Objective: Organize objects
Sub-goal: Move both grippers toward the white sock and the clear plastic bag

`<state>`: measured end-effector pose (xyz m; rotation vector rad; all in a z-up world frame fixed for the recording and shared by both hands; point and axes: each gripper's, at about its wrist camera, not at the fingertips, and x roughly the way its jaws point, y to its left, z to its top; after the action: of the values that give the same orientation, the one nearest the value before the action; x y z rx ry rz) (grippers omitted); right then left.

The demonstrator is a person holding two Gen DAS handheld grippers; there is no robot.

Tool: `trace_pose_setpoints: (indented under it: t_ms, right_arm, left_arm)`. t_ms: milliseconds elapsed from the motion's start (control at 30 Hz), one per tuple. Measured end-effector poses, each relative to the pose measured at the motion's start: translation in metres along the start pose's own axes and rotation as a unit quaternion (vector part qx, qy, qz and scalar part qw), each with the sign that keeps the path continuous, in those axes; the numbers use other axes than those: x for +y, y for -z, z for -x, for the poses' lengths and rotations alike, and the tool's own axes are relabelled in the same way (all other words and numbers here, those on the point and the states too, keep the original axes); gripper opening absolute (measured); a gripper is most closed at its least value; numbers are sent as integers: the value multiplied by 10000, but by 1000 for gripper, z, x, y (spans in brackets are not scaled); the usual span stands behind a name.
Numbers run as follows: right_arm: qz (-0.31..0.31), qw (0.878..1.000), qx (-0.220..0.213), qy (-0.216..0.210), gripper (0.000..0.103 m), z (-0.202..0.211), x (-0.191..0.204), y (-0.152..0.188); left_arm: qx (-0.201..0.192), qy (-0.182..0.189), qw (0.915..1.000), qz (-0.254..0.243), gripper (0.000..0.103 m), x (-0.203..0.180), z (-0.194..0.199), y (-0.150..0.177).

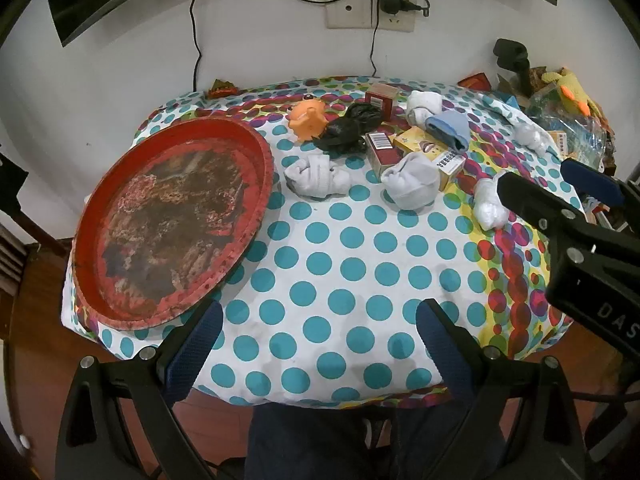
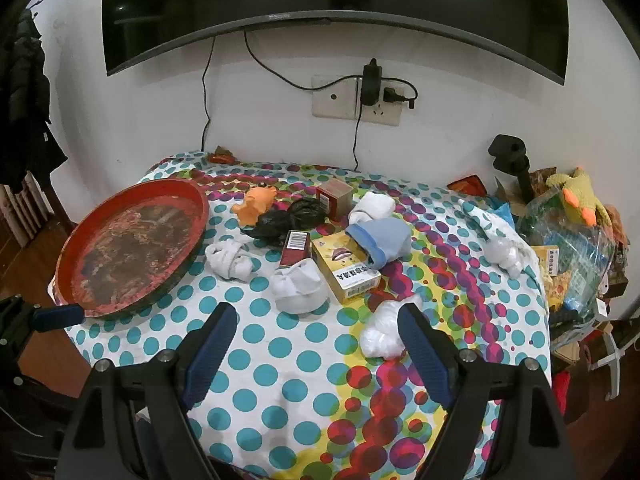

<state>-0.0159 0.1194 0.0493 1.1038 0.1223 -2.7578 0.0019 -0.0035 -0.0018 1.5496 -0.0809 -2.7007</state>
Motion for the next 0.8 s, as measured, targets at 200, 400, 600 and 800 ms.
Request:
trace_pose_setpoints:
  t_ms: [200, 400, 600, 800]
  right_arm:
    - [-29, 10000, 47, 54, 85, -7, -7, 1]
    - [-118, 9998, 158, 87, 85, -19, -16, 6]
    - [-183, 9995, 225, 94, 85, -30, -28, 14]
    - [-371, 9985, 383, 142, 85, -51, -48, 24]
  left_arm:
    - [87, 18, 10000, -4, 97, 0, -5, -1]
    - [143, 8, 9999, -36, 97, -2, -13, -4]
    - [216, 16, 9998, 2, 97, -5, -24, -7]
    - [273, 112, 9996, 18, 97, -8, -38, -13]
